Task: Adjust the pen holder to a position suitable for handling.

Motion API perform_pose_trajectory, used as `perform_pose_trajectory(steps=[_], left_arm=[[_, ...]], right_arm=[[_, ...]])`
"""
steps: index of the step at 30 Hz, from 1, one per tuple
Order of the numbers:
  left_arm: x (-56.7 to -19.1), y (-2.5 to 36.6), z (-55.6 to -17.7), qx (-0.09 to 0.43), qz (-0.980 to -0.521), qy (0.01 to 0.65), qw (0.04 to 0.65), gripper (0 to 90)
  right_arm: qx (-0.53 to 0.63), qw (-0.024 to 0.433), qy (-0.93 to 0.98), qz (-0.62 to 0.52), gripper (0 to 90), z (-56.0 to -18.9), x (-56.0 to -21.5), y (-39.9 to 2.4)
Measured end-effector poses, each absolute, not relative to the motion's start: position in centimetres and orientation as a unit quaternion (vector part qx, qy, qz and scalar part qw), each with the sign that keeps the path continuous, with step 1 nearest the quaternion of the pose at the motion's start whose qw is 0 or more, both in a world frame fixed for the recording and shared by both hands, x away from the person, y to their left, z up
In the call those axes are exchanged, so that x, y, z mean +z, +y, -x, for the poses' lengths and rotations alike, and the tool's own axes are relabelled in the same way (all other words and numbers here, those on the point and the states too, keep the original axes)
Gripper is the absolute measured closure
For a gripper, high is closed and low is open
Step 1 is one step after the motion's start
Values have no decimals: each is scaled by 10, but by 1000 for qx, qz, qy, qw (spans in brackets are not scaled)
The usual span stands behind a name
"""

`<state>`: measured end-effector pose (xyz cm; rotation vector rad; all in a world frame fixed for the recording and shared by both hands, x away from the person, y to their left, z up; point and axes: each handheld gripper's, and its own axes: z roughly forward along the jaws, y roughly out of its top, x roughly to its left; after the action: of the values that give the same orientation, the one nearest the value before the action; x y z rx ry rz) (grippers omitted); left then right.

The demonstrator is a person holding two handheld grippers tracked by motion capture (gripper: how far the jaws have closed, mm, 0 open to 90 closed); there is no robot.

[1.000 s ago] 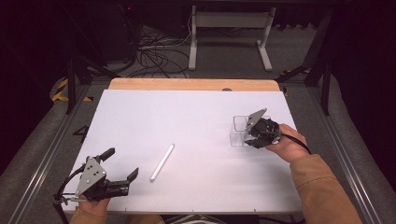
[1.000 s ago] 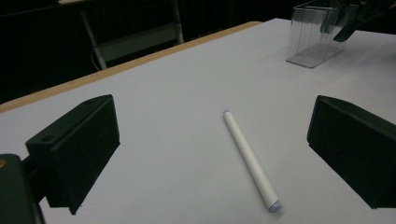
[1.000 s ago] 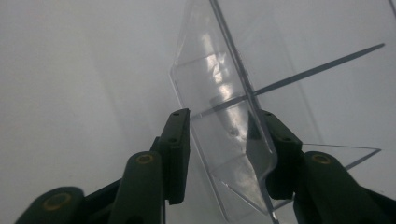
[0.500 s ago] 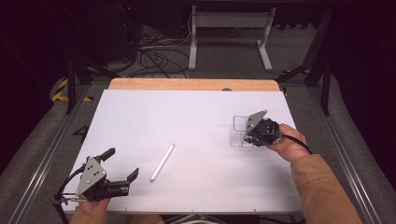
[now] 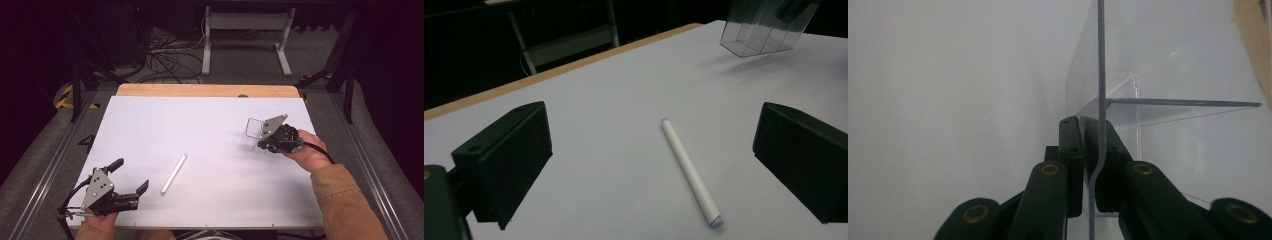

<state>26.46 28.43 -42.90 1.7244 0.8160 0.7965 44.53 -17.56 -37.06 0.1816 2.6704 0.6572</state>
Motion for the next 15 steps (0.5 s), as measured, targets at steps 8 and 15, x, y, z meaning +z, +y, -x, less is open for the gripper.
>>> perform_pose_trajectory(steps=[8,15], left_arm=[[-429,284,-266,330,-719,337,511,32],[-430,285,-266,327,-718,338,513,32]], right_arm=[[256,181,948,-57,846,-442,-357,-145],[253,165,953,-27,846,-443,-359,-107]])
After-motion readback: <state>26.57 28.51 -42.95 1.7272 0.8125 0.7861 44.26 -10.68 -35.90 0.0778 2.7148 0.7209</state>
